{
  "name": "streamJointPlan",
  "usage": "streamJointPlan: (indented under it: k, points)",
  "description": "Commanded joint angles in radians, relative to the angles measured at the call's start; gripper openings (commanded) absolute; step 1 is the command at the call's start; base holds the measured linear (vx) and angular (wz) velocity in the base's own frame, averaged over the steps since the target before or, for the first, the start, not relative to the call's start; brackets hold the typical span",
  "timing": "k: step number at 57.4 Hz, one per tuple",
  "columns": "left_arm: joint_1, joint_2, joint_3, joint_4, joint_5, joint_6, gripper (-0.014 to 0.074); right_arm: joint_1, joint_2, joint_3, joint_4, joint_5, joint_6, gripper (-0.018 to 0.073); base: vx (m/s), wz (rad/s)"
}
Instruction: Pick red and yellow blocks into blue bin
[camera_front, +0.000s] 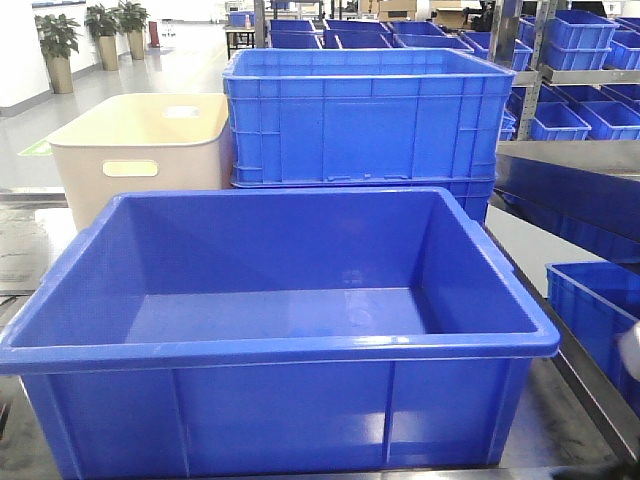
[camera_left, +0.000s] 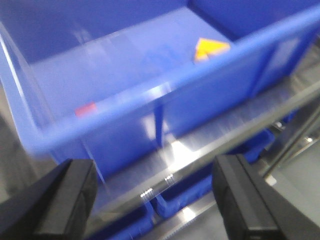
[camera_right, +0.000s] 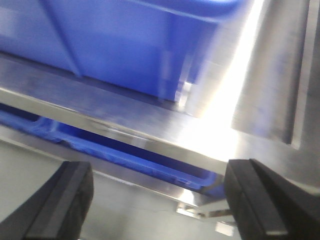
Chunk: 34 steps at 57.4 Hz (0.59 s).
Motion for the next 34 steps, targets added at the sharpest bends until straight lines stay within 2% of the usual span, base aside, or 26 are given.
streamJointPlan:
  k: [1, 8, 15, 26, 34]
  points:
    - [-0.008, -0.081, 0.104, -0.027, -0.118, 0.000, 0.0587, -0.003, -0.057, 0.025, -0.024, -0.046, 0.014, 0.0561, 0.00, 0.00]
    - [-0.007, -0.172, 0.268, -0.027, -0.207, 0.000, 0.0587, -0.003, -0.144, 0.119, -0.038, -0.098, 0.014, 0.0551, 0.00, 0.00]
    - [-0.007, -0.197, 0.360, -0.027, -0.291, -0.001, 0.0587, -0.003, -0.179, 0.164, -0.061, -0.125, 0.014, 0.0549, 0.00, 0.00]
    - [-0.007, -0.197, 0.401, -0.025, -0.337, -0.052, 0.0573, -0.003, -0.179, 0.166, -0.072, -0.126, 0.064, 0.0545, 0.00, 0.00]
    - [-0.007, -0.197, 0.401, -0.025, -0.348, -0.054, 0.0476, -0.003, -0.179, 0.166, -0.072, -0.129, 0.064, 0.0491, 0.00, 0.00]
